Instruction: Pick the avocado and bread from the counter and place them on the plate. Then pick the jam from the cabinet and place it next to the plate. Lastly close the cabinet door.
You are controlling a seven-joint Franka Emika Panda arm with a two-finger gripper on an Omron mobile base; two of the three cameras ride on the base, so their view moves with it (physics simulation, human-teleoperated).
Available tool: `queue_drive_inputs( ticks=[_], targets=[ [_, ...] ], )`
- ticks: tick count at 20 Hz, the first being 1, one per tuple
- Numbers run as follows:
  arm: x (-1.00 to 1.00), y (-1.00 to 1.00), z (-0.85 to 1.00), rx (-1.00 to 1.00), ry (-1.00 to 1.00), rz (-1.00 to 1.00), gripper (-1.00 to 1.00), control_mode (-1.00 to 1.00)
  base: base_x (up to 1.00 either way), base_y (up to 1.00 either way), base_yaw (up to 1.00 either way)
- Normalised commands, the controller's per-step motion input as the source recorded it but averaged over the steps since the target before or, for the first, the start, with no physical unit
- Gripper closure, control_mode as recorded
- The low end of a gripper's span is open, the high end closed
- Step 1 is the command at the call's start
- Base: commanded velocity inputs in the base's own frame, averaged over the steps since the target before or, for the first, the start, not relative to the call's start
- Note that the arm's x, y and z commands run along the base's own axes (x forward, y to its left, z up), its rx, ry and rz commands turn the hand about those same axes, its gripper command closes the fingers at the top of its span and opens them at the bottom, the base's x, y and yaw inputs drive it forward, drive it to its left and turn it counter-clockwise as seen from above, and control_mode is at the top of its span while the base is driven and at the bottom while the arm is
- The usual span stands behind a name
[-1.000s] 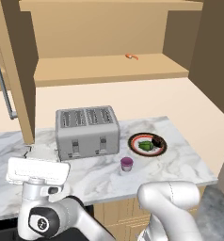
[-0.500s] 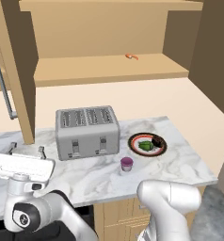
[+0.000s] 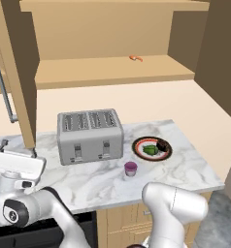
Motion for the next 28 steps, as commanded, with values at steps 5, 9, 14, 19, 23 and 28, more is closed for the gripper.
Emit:
queue_drive_inputs(
  ticks=[5, 9, 14, 19, 23, 28],
  targets=[
    [0.01, 0.0, 0.34, 0.04, -0.22, 0.0, -1.0, -1.0, 0.0, 0.0, 0.0],
    [0.12, -0.03, 0.39, 0.09, -0.17, 0.0, -1.0, -1.0, 0.0, 0.0, 0.0],
    [0.24, 0.0, 0.2, 0.06, -0.1, 0.0, -1.0, -1.0, 0.0, 0.0, 0.0],
    [0.07, -0.29, 0.41, 0.11, -0.09, 0.0, -1.0, -1.0, 0.0, 0.0, 0.0],
    [0.0, -0.6, 0.52, 0.16, -0.03, 0.04, -1.0, -1.0, 0.0, 0.0, 0.0],
    [-0.03, -0.78, 0.61, 0.19, -0.02, 0.08, -1.0, -1.0, 0.0, 0.0, 0.0]
  ],
)
